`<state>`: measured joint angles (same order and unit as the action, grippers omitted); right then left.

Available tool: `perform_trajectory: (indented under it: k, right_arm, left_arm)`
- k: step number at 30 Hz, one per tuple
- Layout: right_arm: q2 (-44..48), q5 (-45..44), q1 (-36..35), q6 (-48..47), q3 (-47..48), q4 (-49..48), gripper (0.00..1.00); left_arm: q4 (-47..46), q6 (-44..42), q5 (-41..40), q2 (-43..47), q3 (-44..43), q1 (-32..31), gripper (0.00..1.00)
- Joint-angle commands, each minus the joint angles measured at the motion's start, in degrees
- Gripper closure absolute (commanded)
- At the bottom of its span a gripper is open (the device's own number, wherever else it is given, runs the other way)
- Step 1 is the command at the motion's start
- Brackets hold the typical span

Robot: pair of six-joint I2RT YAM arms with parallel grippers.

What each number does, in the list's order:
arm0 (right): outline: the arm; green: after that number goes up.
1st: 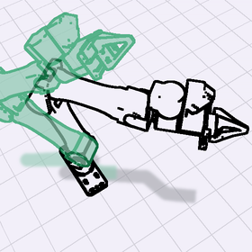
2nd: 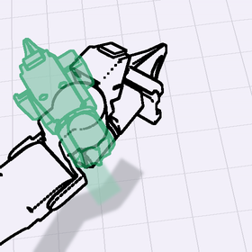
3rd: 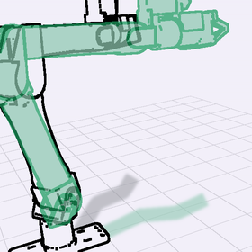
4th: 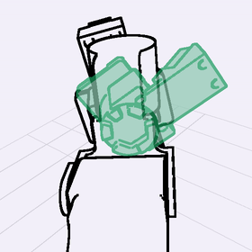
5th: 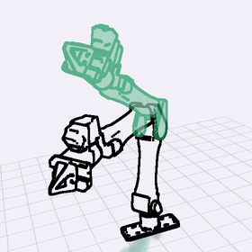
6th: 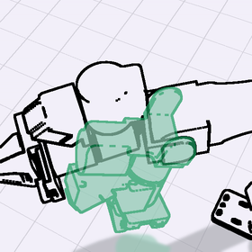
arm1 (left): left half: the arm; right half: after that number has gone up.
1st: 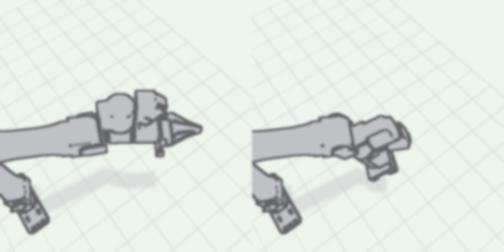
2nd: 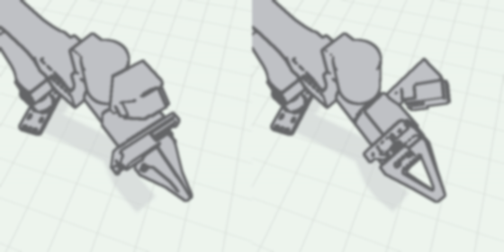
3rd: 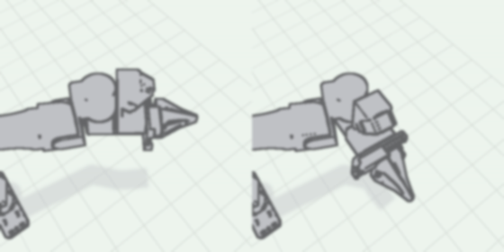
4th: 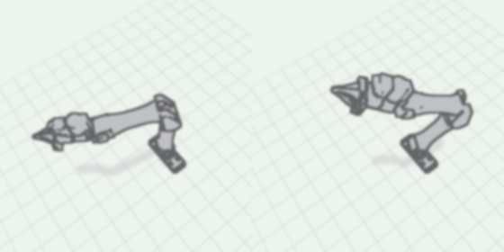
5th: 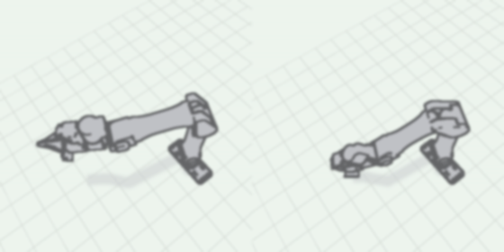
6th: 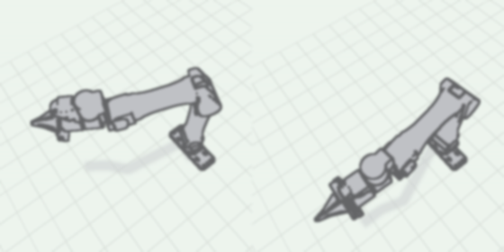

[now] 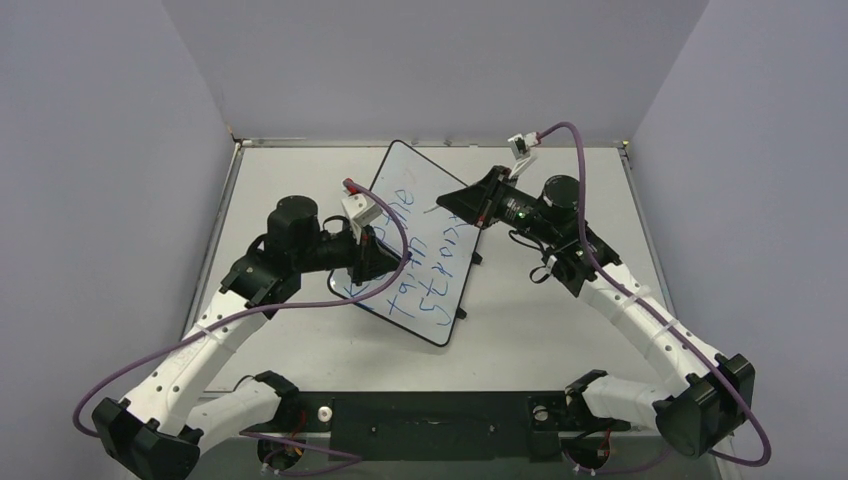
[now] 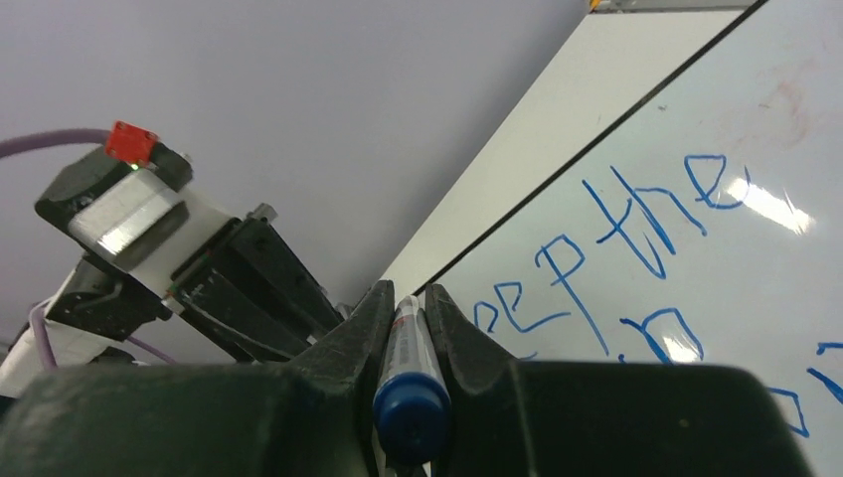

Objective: Write a sentence on the whiteboard
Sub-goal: Insert the whiteboard marker without the cap into the pen cap.

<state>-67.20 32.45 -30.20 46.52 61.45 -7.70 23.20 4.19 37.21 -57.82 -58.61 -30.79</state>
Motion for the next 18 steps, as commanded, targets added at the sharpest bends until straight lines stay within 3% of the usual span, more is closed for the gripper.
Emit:
perform_trajectory:
  k: [1,18]
  right_arm:
    - [2.7,2.9,-0.4,-2.3,-3.0,-3.1,1.0]
    - [5.0,5.0,-3.7,-4.0,-6.3,-2.4,1.0]
  left_arm:
    - [-4.5,-1.3,3.2,1.4,-0.3,0.6,1.0]
    - [-6.9,-0.2,4.3,3.2,1.5,1.5,1.0]
